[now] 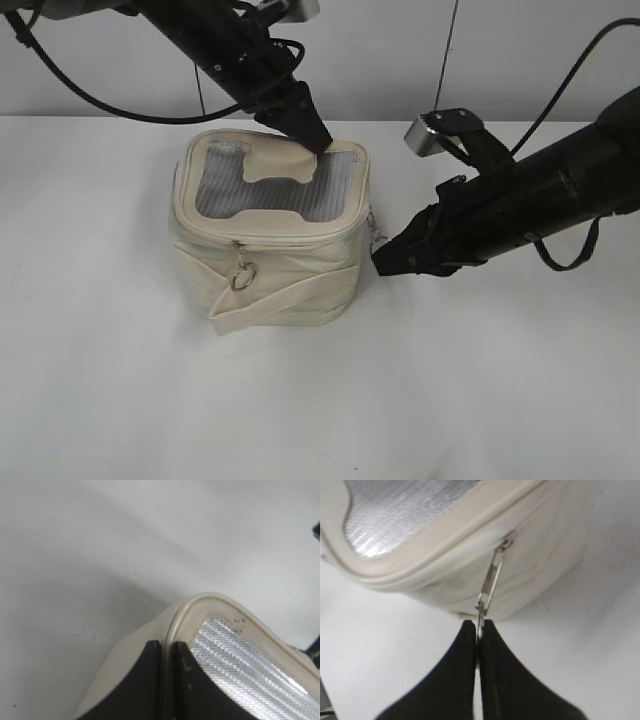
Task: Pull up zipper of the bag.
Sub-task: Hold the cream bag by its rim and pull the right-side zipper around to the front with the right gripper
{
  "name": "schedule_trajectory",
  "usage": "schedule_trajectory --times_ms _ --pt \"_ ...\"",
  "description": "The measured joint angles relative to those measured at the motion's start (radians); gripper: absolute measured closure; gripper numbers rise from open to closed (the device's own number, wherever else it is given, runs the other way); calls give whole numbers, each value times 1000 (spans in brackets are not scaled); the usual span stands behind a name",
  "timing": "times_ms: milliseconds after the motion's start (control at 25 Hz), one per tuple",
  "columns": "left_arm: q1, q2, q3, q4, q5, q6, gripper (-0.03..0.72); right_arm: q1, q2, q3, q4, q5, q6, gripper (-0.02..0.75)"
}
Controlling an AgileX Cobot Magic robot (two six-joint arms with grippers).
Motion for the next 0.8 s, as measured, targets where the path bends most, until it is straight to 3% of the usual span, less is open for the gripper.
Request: schedule_trajectory --times_ms 200,520,800 --pt "-8 0 0 14 -26 -145 655 131 -23 39 68 -18 27 729" --pt "-27 0 1 47 -57 -270 655 427 3 3 293 -335 76 729" --pt "-30 0 1 56 -62 -293 655 464 98 -98 322 -364 134 729"
